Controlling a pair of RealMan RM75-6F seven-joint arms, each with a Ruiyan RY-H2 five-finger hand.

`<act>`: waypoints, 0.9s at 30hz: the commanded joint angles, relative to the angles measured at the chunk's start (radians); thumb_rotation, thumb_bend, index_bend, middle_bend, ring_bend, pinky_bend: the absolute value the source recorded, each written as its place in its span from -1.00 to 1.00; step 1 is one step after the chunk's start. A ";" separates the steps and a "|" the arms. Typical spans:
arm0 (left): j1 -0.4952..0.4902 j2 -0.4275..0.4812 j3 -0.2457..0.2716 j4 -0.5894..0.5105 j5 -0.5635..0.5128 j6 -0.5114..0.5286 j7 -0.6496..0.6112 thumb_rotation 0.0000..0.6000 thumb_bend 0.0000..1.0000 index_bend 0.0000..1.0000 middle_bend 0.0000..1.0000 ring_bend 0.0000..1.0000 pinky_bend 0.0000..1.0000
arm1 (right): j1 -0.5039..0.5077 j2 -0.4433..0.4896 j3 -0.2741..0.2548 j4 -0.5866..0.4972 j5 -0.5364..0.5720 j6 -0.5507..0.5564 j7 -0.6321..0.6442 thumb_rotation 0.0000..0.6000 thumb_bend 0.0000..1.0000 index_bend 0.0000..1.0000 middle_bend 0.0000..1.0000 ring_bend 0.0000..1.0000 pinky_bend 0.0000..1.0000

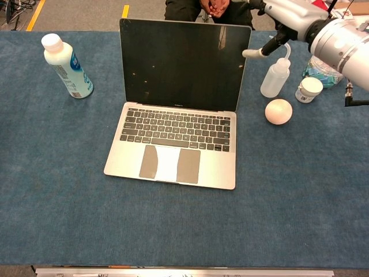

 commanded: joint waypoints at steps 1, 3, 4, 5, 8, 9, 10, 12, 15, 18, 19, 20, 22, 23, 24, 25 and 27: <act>-0.004 -0.002 -0.003 0.005 -0.001 -0.003 -0.005 1.00 -0.51 -0.55 -0.68 -0.81 -0.84 | -0.039 0.057 -0.006 -0.058 -0.034 0.059 -0.027 1.00 -0.55 -0.88 -0.59 -0.78 -0.68; -0.006 -0.004 -0.004 0.009 -0.001 -0.006 -0.006 1.00 -0.51 -0.55 -0.68 -0.81 -0.84 | -0.067 0.092 -0.016 -0.097 -0.051 0.097 -0.047 1.00 -0.55 -0.88 -0.59 -0.78 -0.68; -0.009 -0.006 -0.004 0.013 -0.004 -0.011 -0.007 1.00 -0.51 -0.55 -0.68 -0.81 -0.84 | -0.088 0.119 -0.029 -0.126 -0.064 0.121 -0.064 1.00 -0.55 -0.88 -0.59 -0.78 -0.68; -0.011 -0.007 -0.005 0.015 -0.005 -0.014 -0.008 1.00 -0.51 -0.55 -0.68 -0.81 -0.84 | -0.106 0.141 -0.040 -0.147 -0.073 0.139 -0.079 1.00 -0.55 -0.88 -0.59 -0.78 -0.68; -0.015 -0.012 -0.007 0.023 -0.007 -0.019 -0.013 1.00 -0.51 -0.55 -0.68 -0.81 -0.84 | -0.179 0.211 -0.077 -0.215 -0.095 0.221 -0.131 1.00 -0.55 -0.88 -0.59 -0.78 -0.68; -0.017 -0.013 -0.008 0.025 -0.007 -0.021 -0.014 1.00 -0.51 -0.55 -0.68 -0.81 -0.84 | -0.203 0.230 -0.087 -0.235 -0.096 0.249 -0.147 1.00 -0.55 -0.88 -0.59 -0.78 -0.68; -0.019 -0.014 -0.008 0.027 -0.006 -0.023 -0.015 1.00 -0.51 -0.55 -0.68 -0.81 -0.84 | -0.227 0.248 -0.097 -0.254 -0.096 0.275 -0.162 1.00 -0.55 -0.88 -0.59 -0.78 -0.68; -0.023 -0.017 -0.009 0.030 -0.003 -0.025 -0.015 1.00 -0.51 -0.55 -0.68 -0.81 -0.84 | -0.280 0.289 -0.121 -0.288 -0.098 0.327 -0.188 1.00 -0.55 -0.88 -0.59 -0.78 -0.68; -0.026 -0.024 -0.011 0.039 0.001 -0.022 -0.004 1.00 -0.51 -0.55 -0.68 -0.81 -0.84 | -0.351 0.336 -0.154 -0.317 -0.107 0.395 -0.218 1.00 -0.55 -0.88 -0.59 -0.78 -0.67; -0.030 -0.029 -0.011 0.037 0.003 -0.024 -0.004 1.00 -0.51 -0.55 -0.68 -0.81 -0.84 | -0.416 0.354 -0.189 -0.322 -0.123 0.450 -0.230 1.00 -0.55 -0.88 -0.59 -0.78 -0.68; -0.032 -0.029 -0.010 0.035 0.005 -0.027 -0.005 1.00 -0.51 -0.55 -0.68 -0.81 -0.84 | -0.434 0.357 -0.199 -0.320 -0.127 0.461 -0.227 1.00 -0.55 -0.88 -0.58 -0.78 -0.68; -0.034 -0.029 -0.009 0.033 0.009 -0.030 -0.006 1.00 -0.51 -0.55 -0.68 -0.81 -0.83 | -0.457 0.360 -0.211 -0.317 -0.135 0.476 -0.217 1.00 -0.55 -0.88 -0.58 -0.78 -0.68; -0.039 -0.031 -0.008 0.032 0.017 -0.031 0.000 1.00 -0.51 -0.55 -0.68 -0.81 -0.84 | -0.490 0.362 -0.223 -0.308 -0.145 0.503 -0.198 1.00 -0.55 -0.88 -0.58 -0.78 -0.68; -0.041 -0.033 -0.007 0.029 0.022 -0.030 0.002 1.00 -0.51 -0.55 -0.68 -0.81 -0.84 | -0.512 0.361 -0.229 -0.302 -0.152 0.525 -0.189 1.00 -0.55 -0.88 -0.58 -0.78 -0.68; -0.042 -0.033 -0.007 0.027 0.025 -0.030 0.003 1.00 -0.51 -0.55 -0.68 -0.81 -0.84 | -0.528 0.359 -0.232 -0.296 -0.158 0.542 -0.182 1.00 -0.55 -0.88 -0.58 -0.78 -0.68; -0.044 -0.034 -0.007 0.024 0.029 -0.028 0.005 1.00 -0.51 -0.55 -0.68 -0.81 -0.84 | -0.547 0.355 -0.235 -0.287 -0.166 0.562 -0.173 1.00 -0.55 -0.88 -0.57 -0.78 -0.68; -0.045 -0.035 -0.007 0.021 0.032 -0.025 0.009 1.00 -0.51 -0.55 -0.68 -0.81 -0.84 | -0.569 0.355 -0.241 -0.277 -0.175 0.578 -0.164 1.00 -0.55 -0.88 -0.56 -0.78 -0.68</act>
